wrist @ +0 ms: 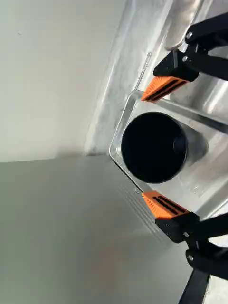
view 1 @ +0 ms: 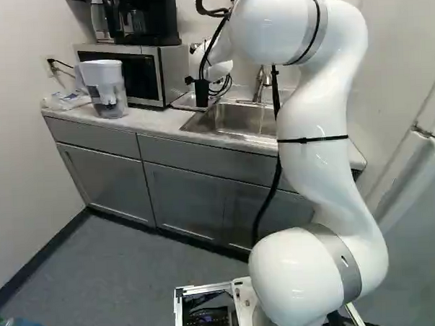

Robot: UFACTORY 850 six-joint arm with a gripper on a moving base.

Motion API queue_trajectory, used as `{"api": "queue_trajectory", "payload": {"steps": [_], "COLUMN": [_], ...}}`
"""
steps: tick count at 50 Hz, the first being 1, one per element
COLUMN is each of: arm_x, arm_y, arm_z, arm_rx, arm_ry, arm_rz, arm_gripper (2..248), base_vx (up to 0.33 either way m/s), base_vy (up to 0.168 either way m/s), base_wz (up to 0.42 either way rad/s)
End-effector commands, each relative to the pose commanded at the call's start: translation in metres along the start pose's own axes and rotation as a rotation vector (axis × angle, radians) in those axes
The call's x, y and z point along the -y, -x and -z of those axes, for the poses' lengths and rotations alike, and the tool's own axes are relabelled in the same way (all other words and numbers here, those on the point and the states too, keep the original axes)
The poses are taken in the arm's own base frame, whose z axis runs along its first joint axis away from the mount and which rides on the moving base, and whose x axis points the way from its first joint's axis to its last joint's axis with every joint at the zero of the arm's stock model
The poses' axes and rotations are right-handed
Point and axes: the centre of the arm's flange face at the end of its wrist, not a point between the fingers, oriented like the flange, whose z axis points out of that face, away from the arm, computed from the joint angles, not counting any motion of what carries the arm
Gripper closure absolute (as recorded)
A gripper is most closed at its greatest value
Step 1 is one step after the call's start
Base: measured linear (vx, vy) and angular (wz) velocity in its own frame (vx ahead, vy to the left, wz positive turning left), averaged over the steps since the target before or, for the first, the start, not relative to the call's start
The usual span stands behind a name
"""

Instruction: Rinse the cup and place it in the tray

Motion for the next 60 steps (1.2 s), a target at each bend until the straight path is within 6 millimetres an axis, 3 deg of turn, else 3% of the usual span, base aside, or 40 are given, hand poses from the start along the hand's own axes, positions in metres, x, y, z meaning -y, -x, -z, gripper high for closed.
{"api": "queue_trajectory", "payload": {"steps": [60], "arm_x": [-0.001], "arm_y": [-0.063], "arm_z": [0.033], "arm_rx": [-0.112], "arm_ry": [0.002], "arm_rz": [0.001], "arm_gripper": [3], "base_vx": [0.000], "base_vy": [0.000], "base_wz": [0.000]}}
